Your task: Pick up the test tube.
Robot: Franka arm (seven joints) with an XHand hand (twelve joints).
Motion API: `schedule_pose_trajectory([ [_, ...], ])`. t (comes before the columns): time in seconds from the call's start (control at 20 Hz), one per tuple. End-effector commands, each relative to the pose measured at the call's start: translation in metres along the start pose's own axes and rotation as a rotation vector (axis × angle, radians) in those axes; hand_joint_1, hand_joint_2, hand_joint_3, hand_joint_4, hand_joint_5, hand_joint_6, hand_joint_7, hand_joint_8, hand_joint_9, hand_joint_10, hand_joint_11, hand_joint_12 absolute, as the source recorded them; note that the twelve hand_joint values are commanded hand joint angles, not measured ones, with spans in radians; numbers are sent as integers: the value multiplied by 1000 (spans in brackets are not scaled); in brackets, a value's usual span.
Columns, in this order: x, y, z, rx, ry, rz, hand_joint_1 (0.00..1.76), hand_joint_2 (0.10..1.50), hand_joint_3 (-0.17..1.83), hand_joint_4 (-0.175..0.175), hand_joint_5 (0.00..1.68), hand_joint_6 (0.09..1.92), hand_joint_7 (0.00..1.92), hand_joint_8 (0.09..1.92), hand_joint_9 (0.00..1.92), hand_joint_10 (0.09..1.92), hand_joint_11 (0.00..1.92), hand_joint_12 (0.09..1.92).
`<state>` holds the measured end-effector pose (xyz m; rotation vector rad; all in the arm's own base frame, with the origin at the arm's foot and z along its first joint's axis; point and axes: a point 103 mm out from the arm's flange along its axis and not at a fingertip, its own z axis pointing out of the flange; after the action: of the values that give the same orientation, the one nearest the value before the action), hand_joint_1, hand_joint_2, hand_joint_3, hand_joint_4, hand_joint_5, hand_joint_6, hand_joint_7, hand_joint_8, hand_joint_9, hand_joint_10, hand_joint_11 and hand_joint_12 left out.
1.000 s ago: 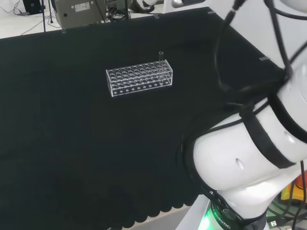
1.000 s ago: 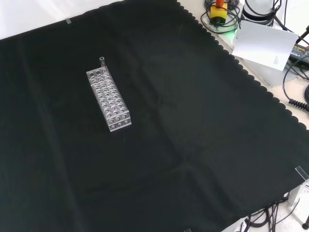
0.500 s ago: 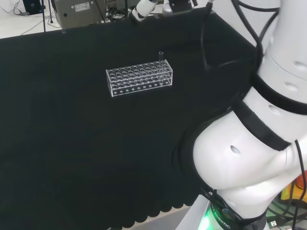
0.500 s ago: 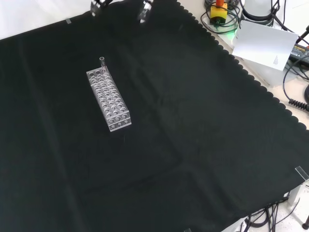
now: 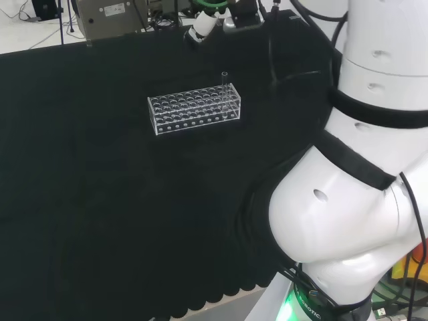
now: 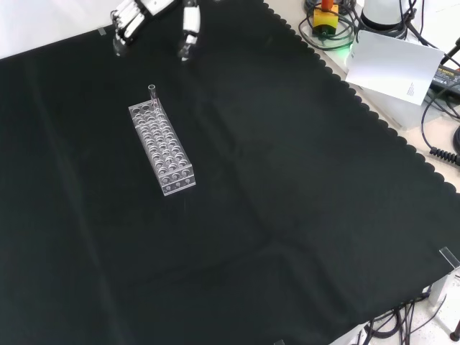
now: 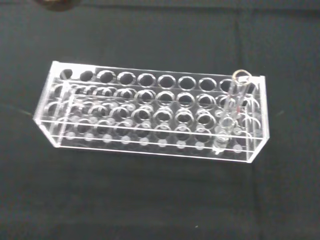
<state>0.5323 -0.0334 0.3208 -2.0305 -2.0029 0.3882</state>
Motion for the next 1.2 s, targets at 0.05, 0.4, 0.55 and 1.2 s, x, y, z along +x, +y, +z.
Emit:
schedule_pose_trajectory([
  [0.05,-35,33,29,68,-6,62,723,732,475,-75,273,87,100,820,126,921,0,1546],
  [0.4,-61,41,62,128,79,118,750,708,512,-85,319,87,194,854,187,917,0,1564],
  [0.55,-65,39,71,139,130,125,763,695,532,-91,345,87,227,863,208,910,6,1565],
  [1.2,-59,48,84,65,182,112,1146,563,841,-94,624,188,698,785,614,731,297,1438],
])
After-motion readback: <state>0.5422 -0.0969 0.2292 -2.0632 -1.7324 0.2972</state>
